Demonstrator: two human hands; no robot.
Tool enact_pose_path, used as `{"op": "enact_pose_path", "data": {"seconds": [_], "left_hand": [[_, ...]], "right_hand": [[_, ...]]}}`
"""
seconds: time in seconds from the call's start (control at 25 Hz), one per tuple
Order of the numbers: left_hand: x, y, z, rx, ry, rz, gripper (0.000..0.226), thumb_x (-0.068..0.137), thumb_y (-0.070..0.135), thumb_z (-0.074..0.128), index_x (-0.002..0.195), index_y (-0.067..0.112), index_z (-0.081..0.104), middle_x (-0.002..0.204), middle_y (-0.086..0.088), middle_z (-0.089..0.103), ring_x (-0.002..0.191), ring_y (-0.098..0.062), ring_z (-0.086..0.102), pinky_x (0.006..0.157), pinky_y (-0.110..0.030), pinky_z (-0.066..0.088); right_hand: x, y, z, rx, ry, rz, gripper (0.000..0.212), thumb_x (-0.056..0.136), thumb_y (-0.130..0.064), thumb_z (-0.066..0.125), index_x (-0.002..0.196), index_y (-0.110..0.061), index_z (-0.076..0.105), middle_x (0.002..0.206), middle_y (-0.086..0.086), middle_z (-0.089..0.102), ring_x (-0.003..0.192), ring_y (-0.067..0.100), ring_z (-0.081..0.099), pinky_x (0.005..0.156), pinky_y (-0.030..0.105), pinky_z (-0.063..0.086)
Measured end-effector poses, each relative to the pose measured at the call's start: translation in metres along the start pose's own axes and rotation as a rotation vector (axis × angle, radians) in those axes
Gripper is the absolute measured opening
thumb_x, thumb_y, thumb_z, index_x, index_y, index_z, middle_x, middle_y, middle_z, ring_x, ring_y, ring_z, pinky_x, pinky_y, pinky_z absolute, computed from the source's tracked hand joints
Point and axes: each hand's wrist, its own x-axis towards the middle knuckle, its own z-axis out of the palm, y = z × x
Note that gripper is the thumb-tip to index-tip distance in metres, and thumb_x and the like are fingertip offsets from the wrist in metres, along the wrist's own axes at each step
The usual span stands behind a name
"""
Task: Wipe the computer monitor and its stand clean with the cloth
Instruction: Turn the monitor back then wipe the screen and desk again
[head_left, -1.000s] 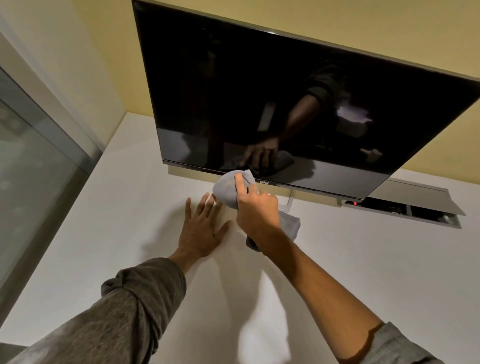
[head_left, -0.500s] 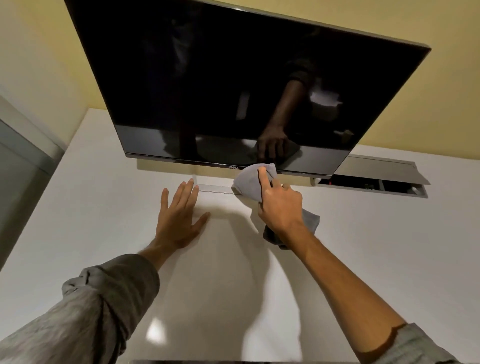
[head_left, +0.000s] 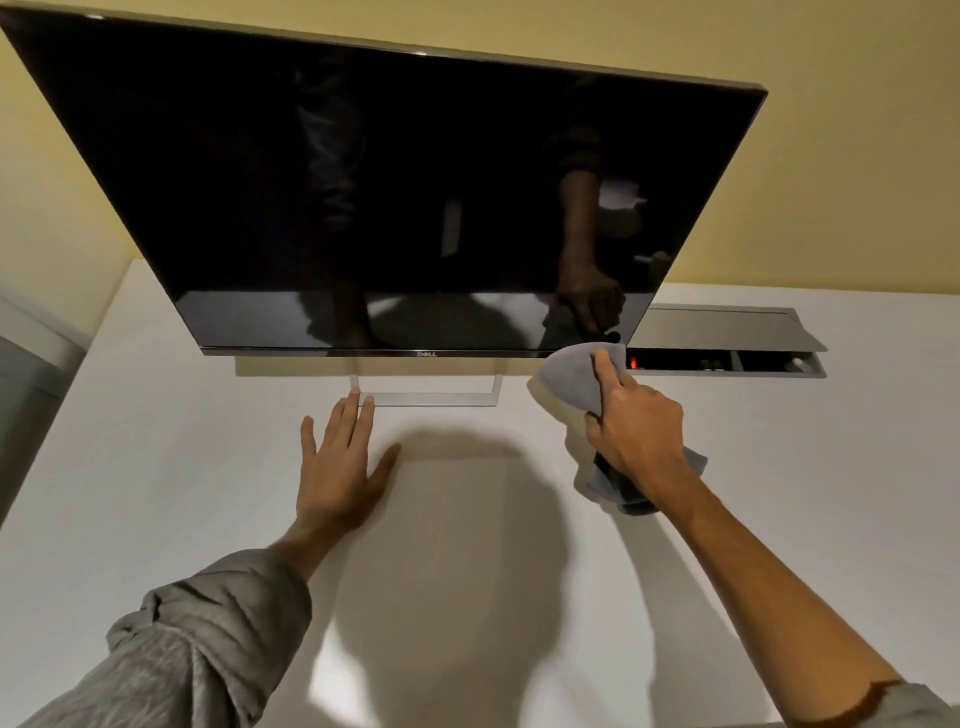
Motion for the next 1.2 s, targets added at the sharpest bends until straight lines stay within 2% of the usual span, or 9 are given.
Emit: {"op": "enact_pose_path", "data": {"seconds": [0.16, 0.28, 0.36, 0.52, 0.64, 0.72, 0.88, 1.08, 1.2], "left_hand": [[0.000, -0.001, -0.001, 0.000, -0.005, -0.005, 0.077, 0.096, 0.068, 0.005, 0.156, 0.021, 0.010, 0.165, -0.001, 0.005, 0.151, -0.019, 0.007, 0.121, -0.052, -0.004], [-0.001, -0.001, 0.000, -0.012, 0.005, 0.006, 0.074, 0.097, 0.066, 0.009, 0.157, 0.021, 0.011, 0.165, 0.001, 0.004, 0.151, -0.018, 0.008, 0.121, -0.052, -0.002], [-0.001, -0.001, 0.000, -0.025, 0.014, 0.012, 0.073, 0.098, 0.065, 0.012, 0.157, 0.022, 0.010, 0.165, 0.002, 0.003, 0.152, -0.017, 0.007, 0.120, -0.052, -0.002], [-0.002, -0.002, 0.001, -0.038, 0.016, 0.011, 0.074, 0.097, 0.065, 0.011, 0.157, 0.022, 0.010, 0.165, 0.002, 0.004, 0.152, -0.017, 0.008, 0.120, -0.052, -0.003], [-0.003, -0.001, 0.000, -0.038, 0.007, 0.000, 0.074, 0.097, 0.066, 0.010, 0.157, 0.023, 0.009, 0.165, 0.002, 0.004, 0.152, -0.017, 0.007, 0.121, -0.052, -0.004], [-0.003, -0.001, 0.001, -0.025, 0.004, -0.005, 0.074, 0.097, 0.065, 0.010, 0.157, 0.023, 0.008, 0.165, 0.003, 0.003, 0.152, -0.016, 0.006, 0.121, -0.052, -0.004], [-0.002, -0.001, 0.001, -0.020, -0.005, -0.004, 0.076, 0.096, 0.067, 0.006, 0.157, 0.023, 0.008, 0.165, 0.002, 0.002, 0.152, -0.017, 0.005, 0.120, -0.053, -0.003], [-0.002, -0.002, 0.001, -0.026, 0.004, -0.003, 0.077, 0.095, 0.068, 0.006, 0.157, 0.022, 0.010, 0.165, 0.001, 0.005, 0.152, -0.018, 0.007, 0.120, -0.053, -0.004], [-0.001, -0.003, 0.001, -0.017, -0.003, -0.009, 0.075, 0.096, 0.067, 0.008, 0.157, 0.023, 0.007, 0.165, 0.003, 0.002, 0.152, -0.016, 0.004, 0.121, -0.052, -0.005]], "right_hand": [[0.004, 0.030, 0.002, 0.131, 0.214, -0.076, 0.046, 0.094, -0.038, 0.054, 0.125, -0.006, 0.060, 0.091, 0.020, 0.067, 0.076, 0.036, 0.063, 0.065, 0.041, 0.053], [0.001, 0.040, -0.010, 0.078, 0.472, -0.163, 0.054, 0.089, -0.037, 0.037, 0.131, -0.008, 0.057, 0.085, 0.018, 0.055, 0.070, 0.030, 0.052, 0.055, 0.028, 0.035], [0.006, 0.041, -0.023, 0.114, 0.558, -0.166, 0.052, 0.087, -0.029, 0.042, 0.133, -0.009, 0.055, 0.086, 0.017, 0.051, 0.072, 0.029, 0.050, 0.055, 0.026, 0.032], [0.015, 0.038, -0.018, 0.128, 0.401, -0.088, 0.058, 0.082, -0.018, 0.066, 0.137, -0.012, 0.049, 0.097, 0.020, 0.052, 0.082, 0.036, 0.056, 0.053, 0.037, 0.046], [0.006, 0.037, 0.004, 0.215, 0.135, -0.008, 0.067, 0.086, -0.017, 0.061, 0.147, -0.023, 0.033, 0.122, 0.016, 0.049, 0.100, 0.036, 0.054, 0.074, 0.044, 0.049], [-0.002, 0.037, 0.016, 0.270, 0.056, 0.005, 0.072, 0.087, -0.017, 0.059, 0.150, -0.027, 0.025, 0.130, 0.014, 0.046, 0.106, 0.036, 0.053, 0.080, 0.043, 0.048], [-0.002, 0.033, 0.010, 0.275, 0.107, 0.039, 0.073, 0.088, -0.019, 0.060, 0.150, -0.025, 0.024, 0.135, 0.013, 0.045, 0.112, 0.037, 0.053, 0.085, 0.046, 0.049], [-0.006, 0.026, 0.011, 0.210, 0.080, 0.014, 0.076, 0.087, -0.016, 0.061, 0.151, -0.019, 0.020, 0.126, 0.017, 0.050, 0.103, 0.038, 0.054, 0.077, 0.048, 0.048], [-0.005, 0.024, 0.016, 0.296, 0.052, 0.007, 0.080, 0.088, -0.018, 0.062, 0.152, -0.020, 0.014, 0.133, 0.015, 0.050, 0.110, 0.035, 0.054, 0.084, 0.046, 0.049]]}}
